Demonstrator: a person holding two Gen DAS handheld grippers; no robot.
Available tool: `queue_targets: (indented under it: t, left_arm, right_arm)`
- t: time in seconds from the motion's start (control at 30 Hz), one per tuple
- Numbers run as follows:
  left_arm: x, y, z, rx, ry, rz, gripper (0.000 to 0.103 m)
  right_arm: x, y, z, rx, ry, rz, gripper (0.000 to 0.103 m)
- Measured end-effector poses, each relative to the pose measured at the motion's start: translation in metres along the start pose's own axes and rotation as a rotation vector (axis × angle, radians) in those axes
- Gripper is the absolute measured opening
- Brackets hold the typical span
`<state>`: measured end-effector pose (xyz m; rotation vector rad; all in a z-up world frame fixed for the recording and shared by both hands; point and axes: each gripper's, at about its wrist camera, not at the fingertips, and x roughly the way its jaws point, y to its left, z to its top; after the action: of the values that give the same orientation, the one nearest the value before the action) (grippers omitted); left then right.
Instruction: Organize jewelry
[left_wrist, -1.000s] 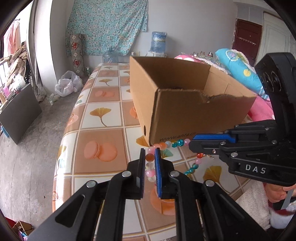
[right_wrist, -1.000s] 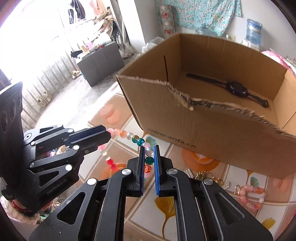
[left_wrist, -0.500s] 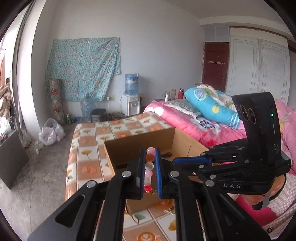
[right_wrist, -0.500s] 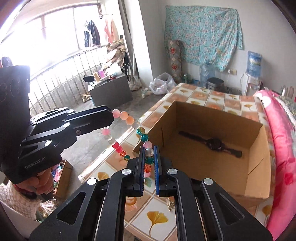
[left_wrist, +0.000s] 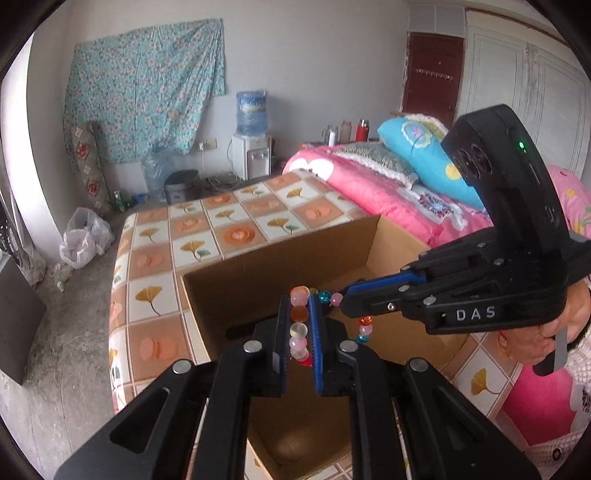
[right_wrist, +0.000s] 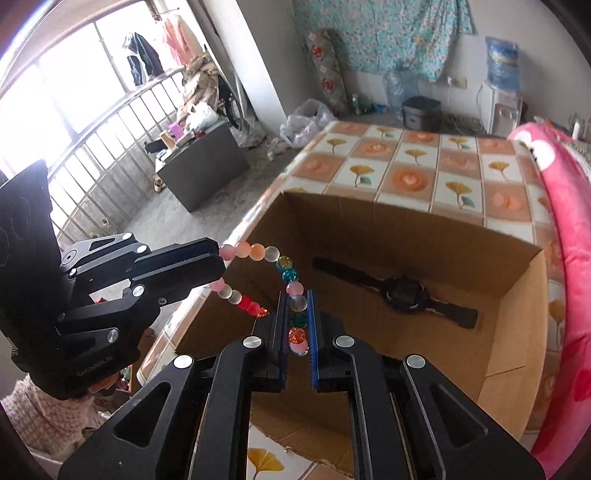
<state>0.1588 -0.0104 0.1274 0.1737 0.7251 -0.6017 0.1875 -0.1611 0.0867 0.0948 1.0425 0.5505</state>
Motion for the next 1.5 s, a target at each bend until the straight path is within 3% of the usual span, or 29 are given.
queue_targets:
  t: [0.13, 0.37, 0.5, 0.63, 0.83, 1.07, 1.13, 1.23, 1.3, 1.37, 1.5]
  left_arm:
    - [0.032, 0.011, -0.013, 0.019, 0.124, 0.018, 0.009]
    - [0.077, 0.020, -0.015, 0.065, 0.302, 0.026, 0.010]
    - [0.082, 0.017, -0.012, 0.095, 0.307, 0.046, 0.011]
    - [0.079, 0.021, -0.010, 0.071, 0.290, 0.045, 0.011]
    - [0.057, 0.025, -0.010, 0.033, 0.222, 0.067, 0.011]
    - [-0.006, 0.032, -0.024, -0.088, 0.057, 0.063, 0.013]
    - [-0.029, 0.030, -0.036, -0.113, 0.000, 0.079, 0.022]
    - [-0.054, 0.027, -0.059, -0.165, -0.066, 0.095, 0.028]
    - [-0.063, 0.025, -0.077, -0.207, -0.090, 0.089, 0.035]
    - [-0.067, 0.023, -0.098, -0.241, -0.101, 0.092, 0.038]
    - [-0.055, 0.022, -0.124, -0.325, -0.036, 0.095, 0.041]
  right_arm:
    - [0.038, -0.014, 0.003, 0.048, 0.162, 0.043, 0.007]
    - [0.092, -0.021, 0.015, 0.098, 0.371, 0.039, 0.008]
    - [0.114, -0.027, 0.020, 0.112, 0.420, 0.001, 0.012]
    - [0.124, -0.036, 0.020, 0.161, 0.439, 0.019, 0.013]
    - [0.103, -0.035, 0.021, 0.152, 0.349, 0.026, 0.017]
    - [0.005, -0.021, -0.003, 0.084, 0.084, 0.026, 0.033]
    - [-0.036, -0.016, -0.026, 0.045, -0.032, -0.030, 0.038]
    - [-0.085, -0.013, -0.069, 0.030, -0.193, -0.096, 0.040]
    - [-0.106, -0.019, -0.096, 0.057, -0.264, -0.155, 0.042]
    - [-0.120, -0.032, -0.130, 0.126, -0.299, -0.205, 0.042]
    - [-0.124, -0.066, -0.174, 0.287, -0.277, -0.262, 0.042]
